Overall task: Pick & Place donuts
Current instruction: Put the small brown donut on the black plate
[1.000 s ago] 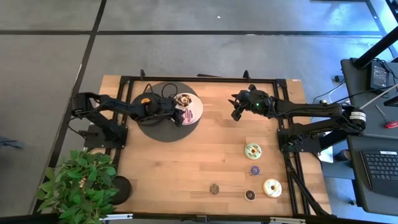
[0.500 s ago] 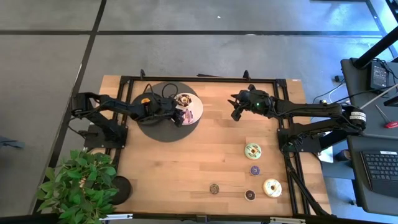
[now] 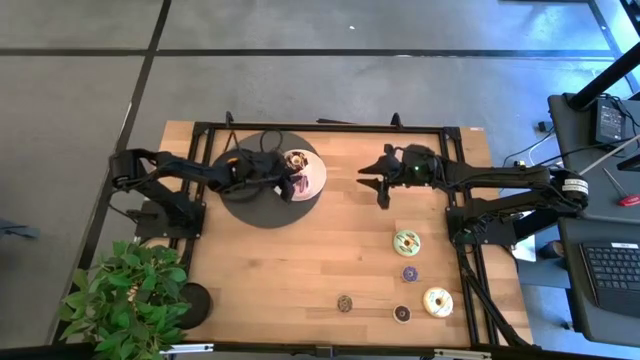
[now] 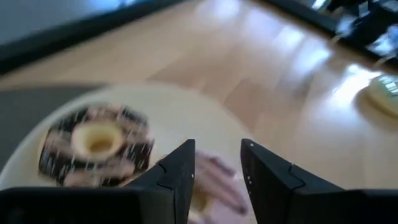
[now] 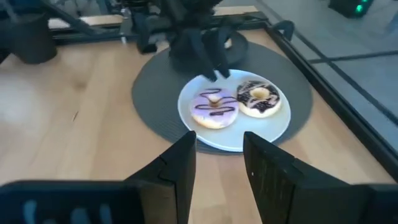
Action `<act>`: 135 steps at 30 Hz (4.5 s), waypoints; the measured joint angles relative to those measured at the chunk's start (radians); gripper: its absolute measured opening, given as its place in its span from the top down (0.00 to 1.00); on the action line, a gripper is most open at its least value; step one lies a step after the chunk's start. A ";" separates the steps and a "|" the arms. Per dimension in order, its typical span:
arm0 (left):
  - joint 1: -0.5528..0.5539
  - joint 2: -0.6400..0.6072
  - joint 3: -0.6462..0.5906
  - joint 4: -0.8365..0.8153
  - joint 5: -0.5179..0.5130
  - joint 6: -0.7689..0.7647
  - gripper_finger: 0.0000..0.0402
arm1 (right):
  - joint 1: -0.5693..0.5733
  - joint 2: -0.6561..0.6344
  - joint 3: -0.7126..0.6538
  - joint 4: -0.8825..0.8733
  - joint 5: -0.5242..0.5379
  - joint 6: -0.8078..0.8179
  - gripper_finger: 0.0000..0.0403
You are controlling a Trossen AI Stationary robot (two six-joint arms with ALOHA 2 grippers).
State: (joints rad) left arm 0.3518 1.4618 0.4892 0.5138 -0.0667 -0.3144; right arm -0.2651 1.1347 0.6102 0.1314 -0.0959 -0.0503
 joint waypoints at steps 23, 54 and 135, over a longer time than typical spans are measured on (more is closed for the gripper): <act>-0.177 -0.031 0.000 0.142 0.200 0.119 0.71 | 0.576 0.297 0.017 0.235 0.095 0.109 0.66; -0.181 -0.031 0.000 0.051 0.200 0.066 0.71 | 0.801 0.808 0.565 -0.411 0.123 0.364 0.66; -0.220 -0.031 0.000 0.223 -0.226 0.040 0.74 | 0.221 0.587 0.572 -0.179 0.484 -0.172 0.94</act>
State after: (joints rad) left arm 0.1322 1.4311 0.4889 0.7370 -0.2928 -0.2744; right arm -0.0441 1.7218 1.1820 -0.0473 0.3876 -0.2226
